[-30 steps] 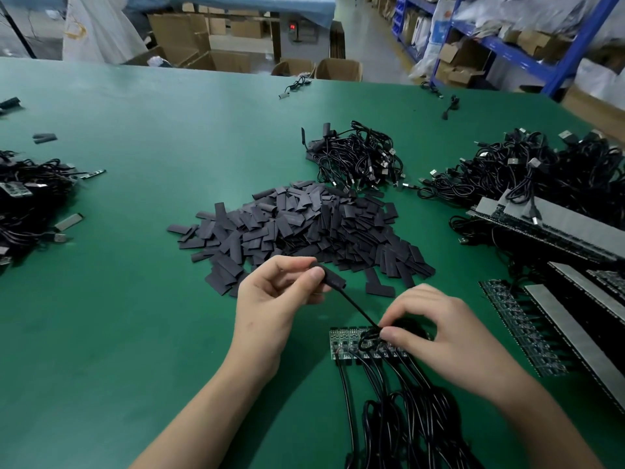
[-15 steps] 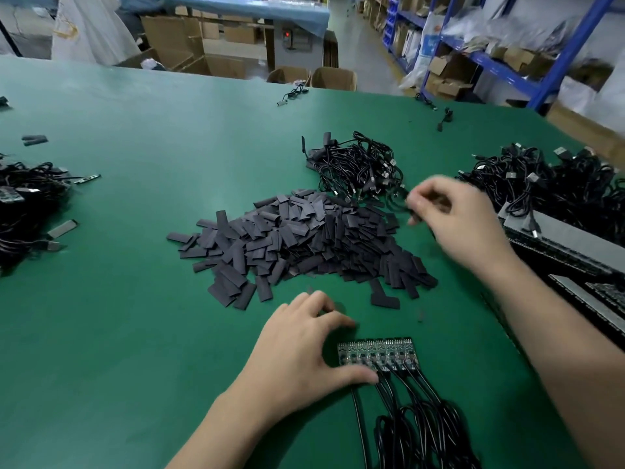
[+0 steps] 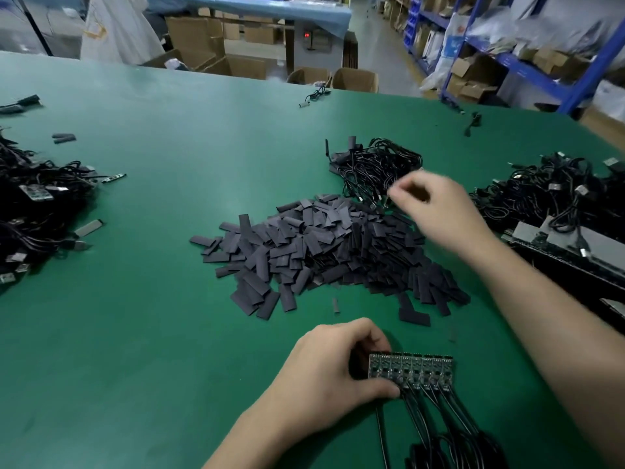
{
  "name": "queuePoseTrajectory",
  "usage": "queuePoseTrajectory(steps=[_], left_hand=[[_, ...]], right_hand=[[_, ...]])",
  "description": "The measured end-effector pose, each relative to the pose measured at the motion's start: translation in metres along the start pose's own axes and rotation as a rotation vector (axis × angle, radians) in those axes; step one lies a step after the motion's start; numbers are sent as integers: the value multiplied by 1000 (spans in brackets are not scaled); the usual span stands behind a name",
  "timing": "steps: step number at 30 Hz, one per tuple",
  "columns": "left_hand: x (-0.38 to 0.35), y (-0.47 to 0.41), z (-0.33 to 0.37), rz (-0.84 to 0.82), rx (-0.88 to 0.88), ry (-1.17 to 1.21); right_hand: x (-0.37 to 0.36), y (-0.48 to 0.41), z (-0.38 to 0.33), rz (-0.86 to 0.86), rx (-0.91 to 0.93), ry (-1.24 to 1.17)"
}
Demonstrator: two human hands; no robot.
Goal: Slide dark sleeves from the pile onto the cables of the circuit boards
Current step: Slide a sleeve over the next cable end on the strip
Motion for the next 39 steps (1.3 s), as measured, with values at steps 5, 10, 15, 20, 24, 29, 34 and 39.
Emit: queuePoseTrajectory(steps=[5,10,15,20,24,29,34,39], left_hand=[[3,-1,-10,11,-3,360],[-1,-3,-13,54,3,567],[1,-1,-12,70,-12,615],[0,-2,-6,50,-73,671],[-1,-4,-9,45,-45,616],[-3,-4,-11,15,-12,587],[-5,-4,-11,-27,-10,645],[-5,-2,-10,-53,-10,688]], right_hand=[[-49,113,3,-305,13,-277],[-73,146,-2,-437,52,-325],[-78,148,7,-426,39,-308],[-81,152,21,-388,16,-276],[-85,155,24,-360,25,-312],[-91,155,26,-372,37,-416],[-95,155,23,-393,73,-475],[-99,154,23,-413,87,-531]])
Point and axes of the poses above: each hand's wrist, its own y-axis away from the middle knuckle, its own x-axis out of the back of the hand, z = x × y, the point moved 8 cm from there along -y, towards the middle knuckle, and after that the axes turned 14 degrees about -z, right-handed, at the moved point
